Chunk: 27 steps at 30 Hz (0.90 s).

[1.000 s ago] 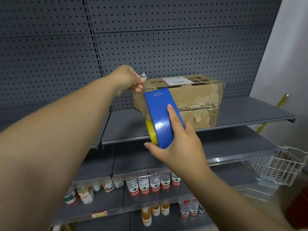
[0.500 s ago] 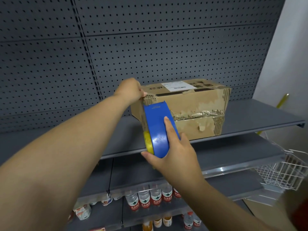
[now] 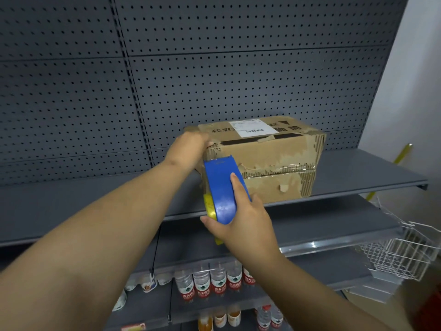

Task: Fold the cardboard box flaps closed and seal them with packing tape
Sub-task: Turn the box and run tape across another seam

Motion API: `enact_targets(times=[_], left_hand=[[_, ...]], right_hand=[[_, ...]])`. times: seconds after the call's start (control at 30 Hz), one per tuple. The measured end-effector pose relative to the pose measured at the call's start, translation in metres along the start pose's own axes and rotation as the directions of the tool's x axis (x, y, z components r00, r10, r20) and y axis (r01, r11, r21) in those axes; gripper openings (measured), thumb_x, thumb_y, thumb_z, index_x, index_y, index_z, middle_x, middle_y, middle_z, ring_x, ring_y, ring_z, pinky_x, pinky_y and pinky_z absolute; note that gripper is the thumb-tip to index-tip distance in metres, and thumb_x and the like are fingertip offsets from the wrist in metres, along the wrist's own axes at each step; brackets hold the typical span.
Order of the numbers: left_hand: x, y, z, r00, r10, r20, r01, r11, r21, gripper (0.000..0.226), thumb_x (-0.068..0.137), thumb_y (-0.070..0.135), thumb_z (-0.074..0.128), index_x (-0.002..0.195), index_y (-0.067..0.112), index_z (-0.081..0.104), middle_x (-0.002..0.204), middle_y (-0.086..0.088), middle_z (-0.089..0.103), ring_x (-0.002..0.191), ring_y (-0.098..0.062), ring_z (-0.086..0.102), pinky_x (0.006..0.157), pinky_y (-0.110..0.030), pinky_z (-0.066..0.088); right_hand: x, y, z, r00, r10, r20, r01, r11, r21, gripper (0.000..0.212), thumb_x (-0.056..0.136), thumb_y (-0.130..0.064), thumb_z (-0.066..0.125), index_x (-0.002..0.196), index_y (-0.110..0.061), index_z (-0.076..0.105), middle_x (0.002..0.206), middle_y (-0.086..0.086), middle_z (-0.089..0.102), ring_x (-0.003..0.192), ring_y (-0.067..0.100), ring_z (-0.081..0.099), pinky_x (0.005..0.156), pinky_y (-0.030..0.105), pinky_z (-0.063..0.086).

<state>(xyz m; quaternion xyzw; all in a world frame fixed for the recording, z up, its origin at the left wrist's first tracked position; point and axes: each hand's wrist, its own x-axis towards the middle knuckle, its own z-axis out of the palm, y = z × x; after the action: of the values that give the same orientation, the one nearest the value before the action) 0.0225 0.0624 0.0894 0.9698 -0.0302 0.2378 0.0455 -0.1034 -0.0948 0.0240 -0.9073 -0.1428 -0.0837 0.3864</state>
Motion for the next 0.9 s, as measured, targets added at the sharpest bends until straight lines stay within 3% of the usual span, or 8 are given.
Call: enact_targets(times=[0.1,0.2,0.27,0.47,0.53,0.67,0.77,0.9], left_hand=[[-0.01,0.003,0.0,0.997,-0.018,0.075,0.02,0.999,-0.035,0.036,0.099,0.028,0.038,0.114,0.002,0.058,0.104,-0.02,0.065,0.099,-0.033,0.061,0.076,-0.031,0.042],[-0.013,-0.002,-0.001,0.999,-0.044,0.028,0.05,0.965,-0.258,0.039,0.099,0.02,0.041,0.138,0.018,0.044,0.127,-0.01,0.06,0.115,-0.024,0.056,0.084,-0.02,0.035],[-0.008,-0.006,-0.002,0.999,-0.044,0.032,0.052,0.946,-0.321,0.041,0.099,0.019,0.04,0.139,0.025,0.041,0.137,-0.006,0.053,0.123,-0.022,0.05,0.092,-0.021,0.034],[-0.006,-0.009,-0.001,0.995,-0.101,-0.01,0.096,0.972,-0.212,0.031,0.095,0.03,0.048,0.126,0.027,0.05,0.114,-0.004,0.063,0.111,-0.026,0.055,0.103,-0.038,0.029],[-0.005,-0.009,-0.005,0.998,-0.014,-0.056,0.006,0.99,-0.138,0.027,0.093,0.03,0.051,0.118,0.024,0.059,0.133,-0.001,0.054,0.129,-0.023,0.042,0.112,-0.04,0.014],[-0.008,0.0,-0.01,0.984,0.06,0.168,-0.03,0.984,-0.178,0.047,0.098,0.042,0.032,0.134,0.017,0.049,0.148,-0.006,0.039,0.139,-0.024,0.03,0.112,-0.032,0.017],[-0.008,-0.006,-0.001,0.979,0.106,0.176,-0.046,0.948,-0.314,0.051,0.093,0.047,0.043,0.138,0.022,0.044,0.149,0.004,0.038,0.138,-0.011,0.03,0.108,-0.02,0.019],[0.006,-0.017,0.003,0.967,0.097,0.237,-0.007,0.935,-0.355,0.054,0.09,0.047,0.05,0.138,0.025,0.043,0.151,0.007,0.033,0.139,-0.008,0.026,0.105,-0.017,0.015]], right_hand=[[-0.001,0.001,-0.005,1.0,-0.016,0.006,0.016,1.0,-0.021,0.098,0.073,-0.058,0.064,0.146,-0.04,0.002,0.108,0.003,0.039,0.096,0.025,0.051,0.079,0.029,0.041],[-0.001,0.0,-0.008,0.999,-0.033,-0.001,0.033,0.999,-0.02,0.099,0.072,-0.058,0.065,0.146,-0.04,0.003,0.101,0.0,0.033,0.098,0.025,0.051,0.079,0.03,0.041],[-0.002,0.001,-0.01,0.999,-0.037,-0.002,0.037,0.999,-0.006,0.099,0.071,-0.058,0.065,0.146,-0.04,0.004,0.102,0.001,0.035,0.097,0.025,0.05,0.08,0.03,0.041],[-0.002,0.003,-0.011,0.999,-0.035,0.001,0.035,0.999,0.022,0.099,0.071,-0.058,0.065,0.146,-0.041,0.003,0.111,0.003,0.039,0.099,0.025,0.051,0.082,0.03,0.042],[-0.002,0.003,-0.01,1.0,-0.026,0.006,0.025,0.999,0.033,0.098,0.071,-0.058,0.065,0.146,-0.041,0.004,0.113,0.003,0.039,0.1,0.025,0.051,0.082,0.029,0.042],[-0.002,0.005,-0.008,1.0,-0.027,0.01,0.026,0.999,0.045,0.099,0.071,-0.057,0.066,0.146,-0.04,0.003,0.115,0.004,0.041,0.103,0.024,0.051,0.083,0.028,0.042],[-0.001,0.005,-0.006,0.999,-0.037,0.004,0.037,0.998,0.043,0.102,0.07,-0.059,0.066,0.146,-0.04,0.001,0.116,0.004,0.04,0.103,0.024,0.051,0.083,0.028,0.042],[0.006,0.003,-0.009,0.999,-0.053,0.003,0.053,0.995,0.079,0.107,0.068,-0.06,0.067,0.147,-0.038,-0.001,0.118,0.003,0.04,0.106,0.022,0.049,0.084,0.027,0.04]])
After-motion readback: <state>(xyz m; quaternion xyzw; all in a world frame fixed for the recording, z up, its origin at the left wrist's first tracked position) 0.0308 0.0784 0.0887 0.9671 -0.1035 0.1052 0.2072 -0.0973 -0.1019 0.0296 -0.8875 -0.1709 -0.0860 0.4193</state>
